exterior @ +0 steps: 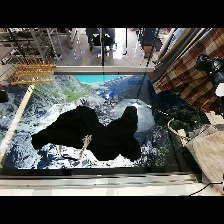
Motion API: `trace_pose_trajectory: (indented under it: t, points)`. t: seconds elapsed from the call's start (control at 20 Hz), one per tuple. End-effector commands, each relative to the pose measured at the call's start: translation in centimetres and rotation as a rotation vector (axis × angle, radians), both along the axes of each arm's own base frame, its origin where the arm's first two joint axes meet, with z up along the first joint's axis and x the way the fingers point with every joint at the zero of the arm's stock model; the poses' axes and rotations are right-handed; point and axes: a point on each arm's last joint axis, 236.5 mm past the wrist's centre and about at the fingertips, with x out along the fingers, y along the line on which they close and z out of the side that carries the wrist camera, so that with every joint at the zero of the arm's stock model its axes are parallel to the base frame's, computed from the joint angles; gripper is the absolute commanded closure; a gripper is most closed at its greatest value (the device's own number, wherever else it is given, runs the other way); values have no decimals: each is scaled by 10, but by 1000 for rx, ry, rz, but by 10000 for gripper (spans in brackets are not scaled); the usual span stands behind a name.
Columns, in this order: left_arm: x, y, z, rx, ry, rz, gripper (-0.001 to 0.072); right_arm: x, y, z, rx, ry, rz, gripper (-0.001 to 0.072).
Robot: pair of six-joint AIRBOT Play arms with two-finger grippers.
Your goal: Fold the clothes and pants, and hang the long-sleeved shirts on hangers.
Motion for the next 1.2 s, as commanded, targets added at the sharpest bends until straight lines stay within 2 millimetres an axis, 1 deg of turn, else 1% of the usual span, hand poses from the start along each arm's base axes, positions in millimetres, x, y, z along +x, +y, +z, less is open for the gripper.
trace_pose_trajectory:
  t: [0.0,0.65,0.7,0.75,0.85,0.9,0.95,1.0,1.1,1.15]
  points:
    - [0,0,0,1,-1,1,684,0,1,0,1,0,1,75]
    - [0,0,0,1,-1,0,683,0,1,0,1,0,1,75]
    - [3,-1,3,5,-17,-9,684,0,1,0,1,0,1,75]
    - [12,-3,10,17,-56,-30,684,0,1,1,10,-5,1,75]
    - [21,-5,16,27,-90,-52,684,0,2,3,45,-19,5,75]
    - [24,-6,17,30,-100,-58,684,0,6,3,141,-34,21,75]
    - [24,-6,16,30,-98,-58,684,-1,17,-2,254,-16,60,75]
    - [27,-6,17,32,-104,-63,683,-6,29,-6,290,24,97,75]
    - [34,-9,18,36,-123,-79,683,-14,39,-1,290,48,126,75]
    - [36,-10,17,35,-122,-83,676,-18,45,-2,291,71,145,75]
